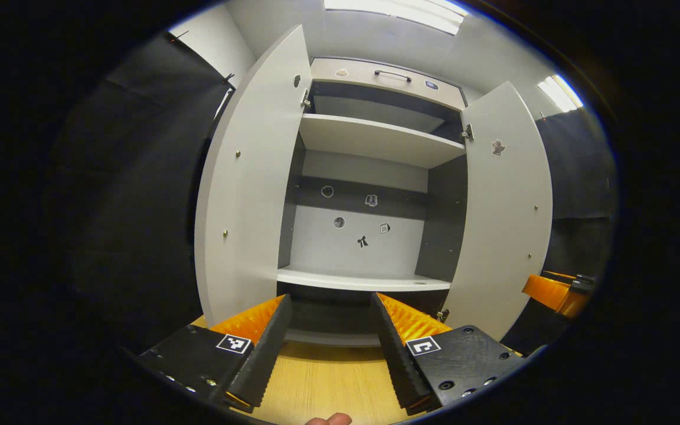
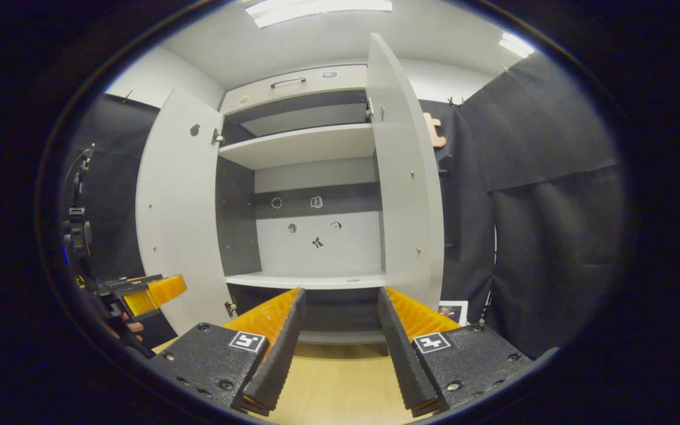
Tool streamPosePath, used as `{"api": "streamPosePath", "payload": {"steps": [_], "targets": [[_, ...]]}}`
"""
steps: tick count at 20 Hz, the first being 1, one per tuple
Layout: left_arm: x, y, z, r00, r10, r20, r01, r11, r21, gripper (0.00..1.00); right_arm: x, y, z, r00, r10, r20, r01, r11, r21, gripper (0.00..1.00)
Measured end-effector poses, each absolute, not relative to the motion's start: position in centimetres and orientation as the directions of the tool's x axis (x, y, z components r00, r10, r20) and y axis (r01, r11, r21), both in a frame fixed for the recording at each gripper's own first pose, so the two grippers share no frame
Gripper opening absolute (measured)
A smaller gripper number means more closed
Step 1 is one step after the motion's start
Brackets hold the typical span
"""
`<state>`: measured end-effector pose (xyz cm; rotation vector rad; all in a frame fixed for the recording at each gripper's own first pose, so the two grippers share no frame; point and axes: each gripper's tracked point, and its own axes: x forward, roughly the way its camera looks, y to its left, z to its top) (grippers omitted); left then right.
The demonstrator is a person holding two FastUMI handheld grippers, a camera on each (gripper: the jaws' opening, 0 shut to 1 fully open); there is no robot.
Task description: Open the right door of the double-door shoe cabinet with the right hand, and open the left door with the left hand.
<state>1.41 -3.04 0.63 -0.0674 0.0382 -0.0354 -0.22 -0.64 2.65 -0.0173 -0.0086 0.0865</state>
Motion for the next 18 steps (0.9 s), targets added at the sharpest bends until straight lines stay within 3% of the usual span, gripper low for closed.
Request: {"api": "streamPosePath", "payload": {"steps": [1,2,3,18], "targets": [[1.2,-3.0,0.8,0.999,-0.034,-0.032,0.032,0.998,-0.057,0.80,-0.3,-0.8,2.9,0.996,0.085,0.012,-0.085,0.996,-0.019,0.79],[1.1,-3.0,1.0,0.999,-0.028,-0.024,0.026,0.999,-0.044,0.95,-0.2,-0.8,2.9,0.996,0.085,0.016,-0.085,0.996,-0.023,0.78],[0.9,-3.0,1.3,1.000,-0.026,-0.016,0.025,0.999,-0.028,0.81,-0.3,-0.8,2.9,0.996,0.085,0.018,-0.084,0.996,-0.027,0.77],[0.7,-4.1,1.1,0.999,-0.047,-0.023,0.047,0.999,0.017,0.84,-0.4,-0.8,2.6,0.997,0.082,0.015,-0.081,0.997,-0.017,0.77]]}}
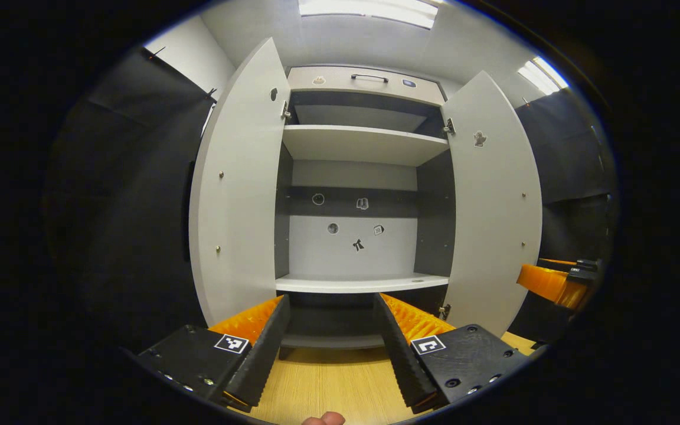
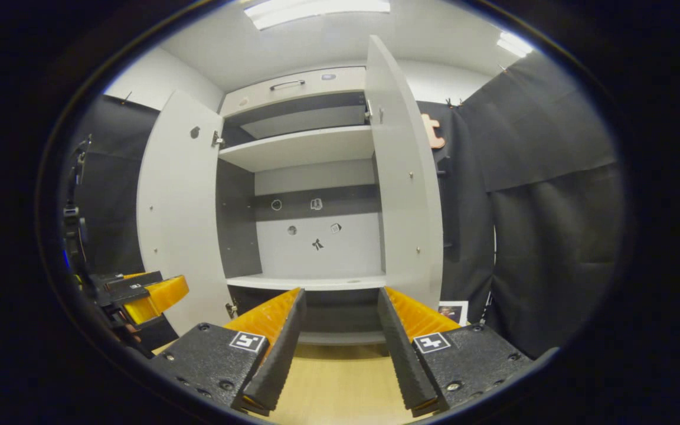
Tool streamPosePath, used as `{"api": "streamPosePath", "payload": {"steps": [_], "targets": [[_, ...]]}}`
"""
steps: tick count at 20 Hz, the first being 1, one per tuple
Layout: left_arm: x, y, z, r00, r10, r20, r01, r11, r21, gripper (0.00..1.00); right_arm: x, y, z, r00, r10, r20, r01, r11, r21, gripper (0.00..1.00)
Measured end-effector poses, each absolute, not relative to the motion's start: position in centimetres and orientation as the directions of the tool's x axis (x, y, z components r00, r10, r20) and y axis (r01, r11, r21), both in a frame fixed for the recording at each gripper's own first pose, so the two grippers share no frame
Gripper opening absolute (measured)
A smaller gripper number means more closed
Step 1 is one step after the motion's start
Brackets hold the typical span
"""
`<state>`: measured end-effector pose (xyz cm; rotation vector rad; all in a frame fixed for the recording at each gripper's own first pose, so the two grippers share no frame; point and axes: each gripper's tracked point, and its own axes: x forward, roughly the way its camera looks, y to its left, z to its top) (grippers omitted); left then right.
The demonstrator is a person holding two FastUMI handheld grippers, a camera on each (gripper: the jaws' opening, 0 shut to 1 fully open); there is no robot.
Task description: Open the right door of the double-door shoe cabinet with the right hand, and open the left door with the left hand.
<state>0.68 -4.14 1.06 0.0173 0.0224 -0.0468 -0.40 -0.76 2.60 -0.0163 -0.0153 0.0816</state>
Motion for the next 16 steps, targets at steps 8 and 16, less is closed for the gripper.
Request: {"api": "streamPosePath", "payload": {"steps": [8,16], "targets": [[0.9,-4.1,1.3,0.999,-0.047,-0.021,0.047,0.999,0.011,0.84,-0.3,-1.2,3.0,0.998,0.066,0.021,-0.066,0.998,0.000,0.77],[0.8,-4.2,1.9,0.999,-0.043,-0.010,0.044,0.999,0.014,0.84,-0.4,-1.6,3.9,0.996,0.064,0.058,-0.065,0.998,0.010,0.78]]}}
